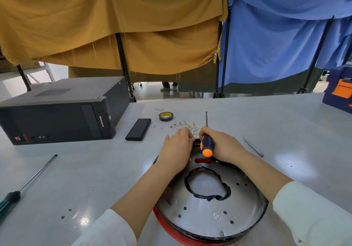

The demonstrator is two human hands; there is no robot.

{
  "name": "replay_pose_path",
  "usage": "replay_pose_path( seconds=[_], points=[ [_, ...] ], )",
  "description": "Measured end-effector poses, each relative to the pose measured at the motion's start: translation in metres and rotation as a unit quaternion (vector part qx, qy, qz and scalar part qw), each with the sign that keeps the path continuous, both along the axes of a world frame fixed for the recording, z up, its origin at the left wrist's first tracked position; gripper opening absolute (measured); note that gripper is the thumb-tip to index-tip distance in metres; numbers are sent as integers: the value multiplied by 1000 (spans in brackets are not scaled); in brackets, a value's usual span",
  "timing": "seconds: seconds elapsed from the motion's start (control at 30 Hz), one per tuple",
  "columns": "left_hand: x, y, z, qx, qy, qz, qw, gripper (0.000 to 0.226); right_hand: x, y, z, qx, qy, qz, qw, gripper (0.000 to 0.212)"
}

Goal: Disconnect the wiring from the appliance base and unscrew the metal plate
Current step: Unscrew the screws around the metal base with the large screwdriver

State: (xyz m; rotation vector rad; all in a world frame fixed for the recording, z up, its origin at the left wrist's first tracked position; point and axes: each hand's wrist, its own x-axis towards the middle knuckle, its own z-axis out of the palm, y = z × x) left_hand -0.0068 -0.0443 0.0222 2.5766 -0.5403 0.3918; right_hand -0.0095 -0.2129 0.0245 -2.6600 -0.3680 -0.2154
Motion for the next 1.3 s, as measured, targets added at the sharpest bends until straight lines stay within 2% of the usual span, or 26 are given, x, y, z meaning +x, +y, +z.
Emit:
replay_pose_path(
  seconds=[0.03,0.1,0.17,0.2,0.23,0.27,0.4,0.53,0.6,0.77,0.9,1.0,1.2,1.3],
  points=[
    [0,2,3,-97,8,-4,995,12,0,0,0,-2,1,-1,1000,36],
    [0,9,11,-281,39,3,959,8,0,-1,0,-2,3,1,1000,35],
    [5,20,19,-434,101,13,895,2,1,-1,-1,-2,4,8,1000,34],
    [9,27,22,-489,132,18,862,4,1,-2,-1,-6,4,11,1000,34],
    [15,35,24,-517,151,21,842,6,2,-2,-1,-10,6,13,1000,35],
    [20,42,24,-514,156,25,843,6,4,-3,-1,-11,10,14,1000,35],
    [44,69,15,-408,129,52,902,2,10,-4,-2,26,43,8,999,32],
    [74,96,-6,-215,88,125,965,10,12,-3,-5,29,40,-1,999,29],
    [90,103,-18,-118,76,149,979,8,12,-4,-8,18,36,-2,999,28],
    [123,88,-26,15,115,169,979,22,10,-3,-7,10,30,7,999,25],
    [140,75,-28,65,130,188,971,19,8,-3,-7,6,25,11,1000,25],
    [150,70,-30,64,116,195,972,20,8,-3,-6,11,23,11,1000,26],
    [175,63,-24,71,145,185,970,14,9,-3,-8,12,27,9,1000,33],
    [182,61,-24,81,155,179,968,19,10,-3,-8,8,26,9,1000,36]
  ],
)
